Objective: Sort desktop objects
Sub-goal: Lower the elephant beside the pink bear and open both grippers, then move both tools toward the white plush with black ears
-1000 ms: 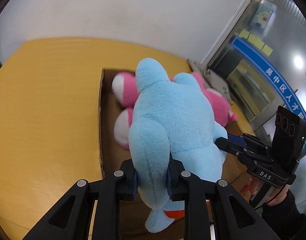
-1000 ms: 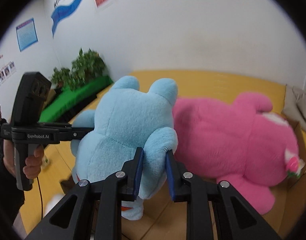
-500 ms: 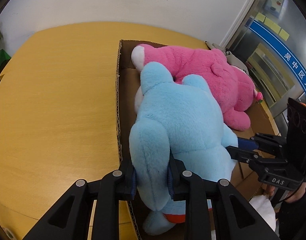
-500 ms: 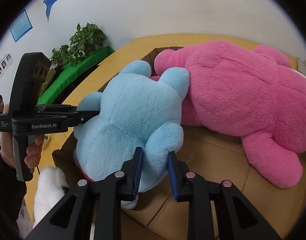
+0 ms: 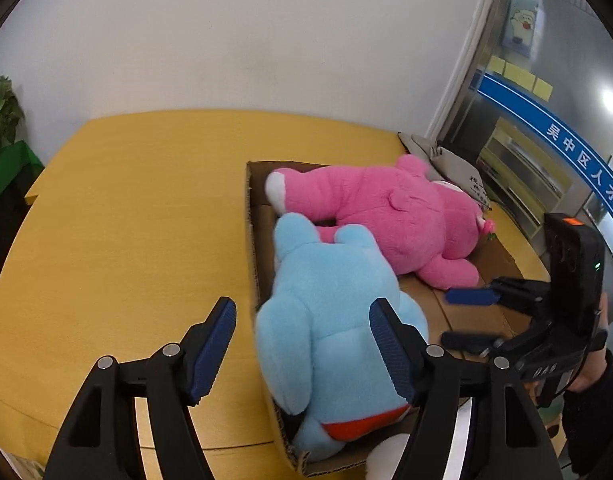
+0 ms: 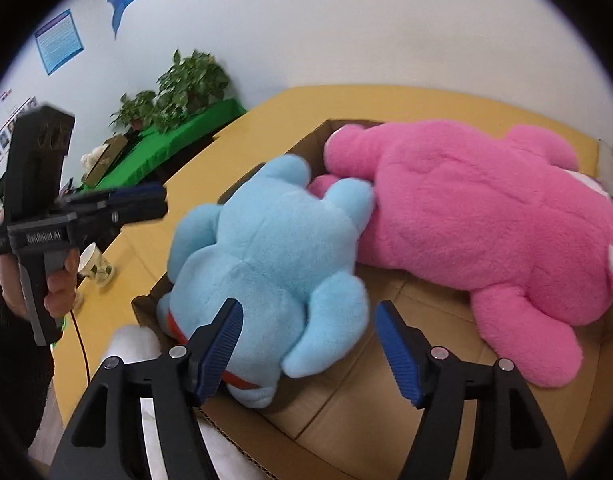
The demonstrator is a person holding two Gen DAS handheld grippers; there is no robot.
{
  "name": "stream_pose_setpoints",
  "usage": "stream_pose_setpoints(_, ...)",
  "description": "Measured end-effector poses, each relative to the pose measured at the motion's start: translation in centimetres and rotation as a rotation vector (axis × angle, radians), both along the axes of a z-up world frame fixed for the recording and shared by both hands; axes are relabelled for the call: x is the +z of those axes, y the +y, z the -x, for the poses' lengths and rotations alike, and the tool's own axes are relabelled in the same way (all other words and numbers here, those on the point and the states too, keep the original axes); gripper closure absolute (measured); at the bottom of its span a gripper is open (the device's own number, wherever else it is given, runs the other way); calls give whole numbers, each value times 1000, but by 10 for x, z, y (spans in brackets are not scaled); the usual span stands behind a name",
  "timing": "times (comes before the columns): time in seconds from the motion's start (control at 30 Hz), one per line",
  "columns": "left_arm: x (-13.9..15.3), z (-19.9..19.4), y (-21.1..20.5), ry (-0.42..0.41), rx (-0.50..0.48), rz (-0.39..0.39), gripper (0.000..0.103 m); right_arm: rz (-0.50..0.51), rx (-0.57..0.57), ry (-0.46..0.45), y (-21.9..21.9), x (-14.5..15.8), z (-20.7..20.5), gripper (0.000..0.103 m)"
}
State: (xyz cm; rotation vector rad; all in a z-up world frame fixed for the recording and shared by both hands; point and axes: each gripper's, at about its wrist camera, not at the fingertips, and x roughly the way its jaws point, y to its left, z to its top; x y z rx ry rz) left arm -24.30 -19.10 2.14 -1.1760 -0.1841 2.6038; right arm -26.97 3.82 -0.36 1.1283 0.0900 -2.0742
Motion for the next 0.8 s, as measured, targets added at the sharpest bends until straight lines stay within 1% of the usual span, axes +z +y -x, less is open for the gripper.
stream_pose_setpoints(0.07, -17, 12, 19, -48, -72, 77, 30, -7, 29, -41, -13, -13, 1, 35)
stream_pose_setpoints(0.1, -27, 18, 23, -74, -77, 119, 30, -14, 38, -56, -18, -21, 0, 35)
stream_pose_setpoints(0.13, -35, 22, 24, -83, -66, 150, 29, -4, 30, -55, -15, -20, -2, 35)
stream_pose_setpoints(0.2, -29, 22, 16, -82, -43, 104, 29, 21, 12, -49, -7, -17, -5, 35)
stream_pose_setpoints(0.23, -25, 21, 11, -80, -32, 78, 29, 22, 4, -30, 1, -12, -9, 35)
stream_pose_setpoints(0.27, -20, 17, 9, -76, -20, 82, 30, 21, -5, -9, 9, -7, -13, 35)
stream_pose_setpoints(0.3, -14, 13, 6, -72, -9, 91, 31, 31, 2, -15, 13, -7, -20, 35)
stream_pose_setpoints(0.4, 7, -16, -3, -20, 3, 44, 30, 67, 28, -41, 21, -8, -42, 34)
stream_pose_setpoints(0.43, 14, -29, -5, 4, 8, 23, 30, 79, 36, -49, 23, -8, -49, 32)
stream_pose_setpoints(0.47, 20, -44, -10, 24, 8, -5, 29, 91, 45, -58, 26, -9, -57, 24)
stream_pose_setpoints(0.5, 20, -58, -10, 26, 6, -22, 26, 102, 54, -66, 28, -9, -64, 23)
stream_pose_setpoints(0.53, 19, -72, -10, 25, 3, -38, 20, 114, 62, -75, 31, -10, -71, 23)
stream_pose_setpoints(0.57, 18, -86, -10, 25, 1, -54, 19, 126, 71, -84, 34, -10, -79, 23)
stream_pose_setpoints(0.63, 11, -113, -8, 15, 1, -76, 19, 150, 88, -101, 39, -11, -94, 23)
stream_pose_setpoints(0.73, -18, -150, -5, -31, 28, -141, 19, 186, 114, -127, 47, -13, -116, 25)
stream_pose_setpoints(0.77, -28, -162, -4, -53, 40, -168, 19, 198, 123, -136, 49, -13, -123, 23)
stream_pose_setpoints(0.8, -38, -175, -3, -72, 52, -195, 19, 209, 131, -144, 52, -14, -131, 23)
